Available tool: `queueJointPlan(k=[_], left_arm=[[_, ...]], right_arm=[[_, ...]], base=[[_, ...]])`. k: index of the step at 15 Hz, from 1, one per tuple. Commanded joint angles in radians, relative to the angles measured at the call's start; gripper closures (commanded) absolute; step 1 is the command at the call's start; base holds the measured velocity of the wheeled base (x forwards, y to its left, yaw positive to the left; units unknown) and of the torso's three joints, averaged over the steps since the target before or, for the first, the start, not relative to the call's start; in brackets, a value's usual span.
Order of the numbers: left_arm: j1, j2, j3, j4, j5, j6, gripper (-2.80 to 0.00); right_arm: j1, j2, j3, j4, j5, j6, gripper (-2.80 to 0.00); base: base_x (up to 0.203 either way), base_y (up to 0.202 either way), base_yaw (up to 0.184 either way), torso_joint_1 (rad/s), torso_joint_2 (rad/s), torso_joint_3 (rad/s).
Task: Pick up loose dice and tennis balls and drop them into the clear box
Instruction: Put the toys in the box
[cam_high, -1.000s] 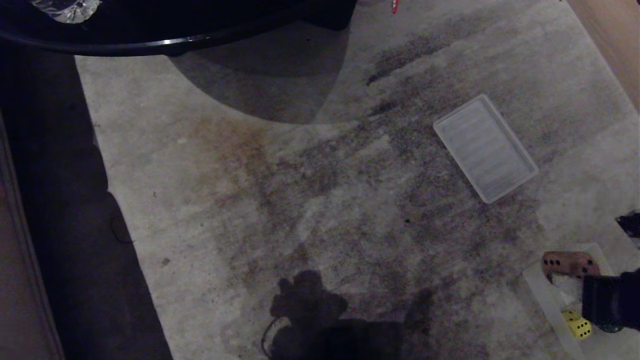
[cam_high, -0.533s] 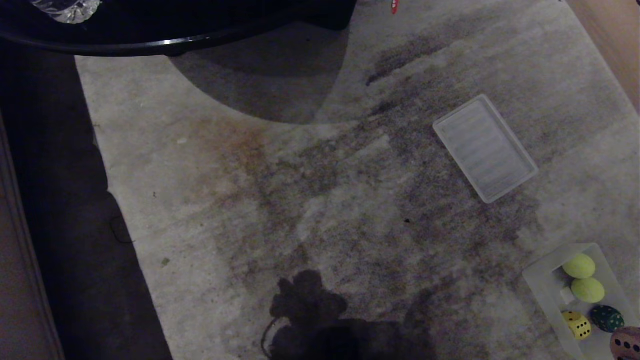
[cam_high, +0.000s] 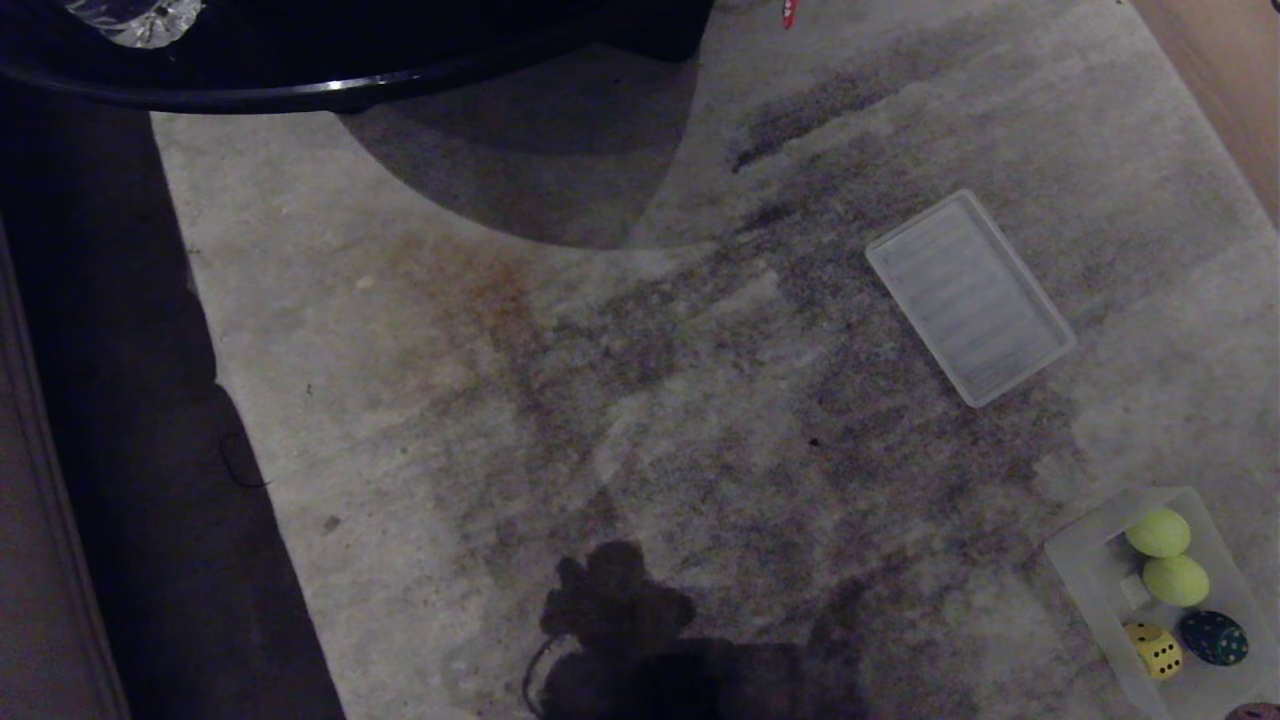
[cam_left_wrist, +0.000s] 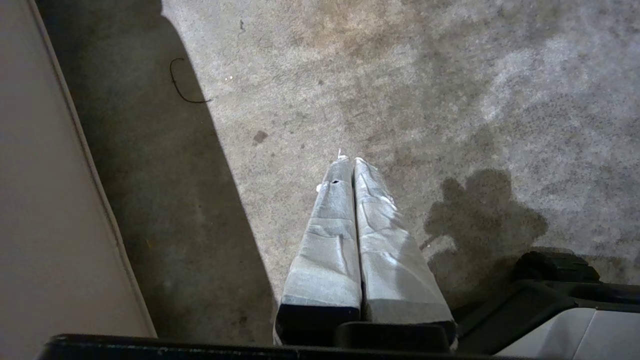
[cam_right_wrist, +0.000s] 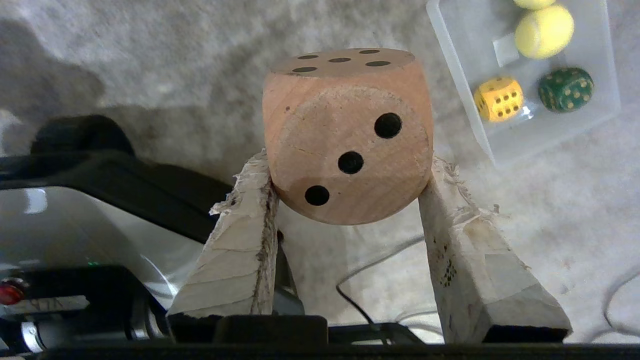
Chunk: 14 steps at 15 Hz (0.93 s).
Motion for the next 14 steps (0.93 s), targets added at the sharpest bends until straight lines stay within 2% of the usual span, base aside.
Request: queueJointPlan(k=[1, 3, 6, 14], left_arm=[[0.000, 0.000, 0.002, 0.000, 0.001, -0.001, 0.00], [0.000, 0.000, 0.002, 0.000, 0.001, -0.001, 0.00], [0.000, 0.000, 0.002, 0.000, 0.001, -0.001, 0.00], [0.000, 0.000, 0.002, 0.000, 0.001, -0.001, 0.00]], right_arm=[[0.021, -0.048, 0.019, 0.004, 0.001, 0.019, 0.00], [0.057, -0.147, 0.022, 0.005, 0.024, 0.017, 0.00], [0.068, -0.277, 0.023, 0.005, 0.035, 0.012, 0.00], [0.068, -0.285, 0.026, 0.000, 0.036, 0.014, 0.00]], base=[[0.000, 0.000, 0.000, 0.000, 0.00, 0.000], [0.000, 0.000, 0.000, 0.000, 0.00, 0.000], [0.000, 0.000, 0.000, 0.000, 0.00, 0.000], [0.000, 0.000, 0.000, 0.000, 0.00, 0.000]])
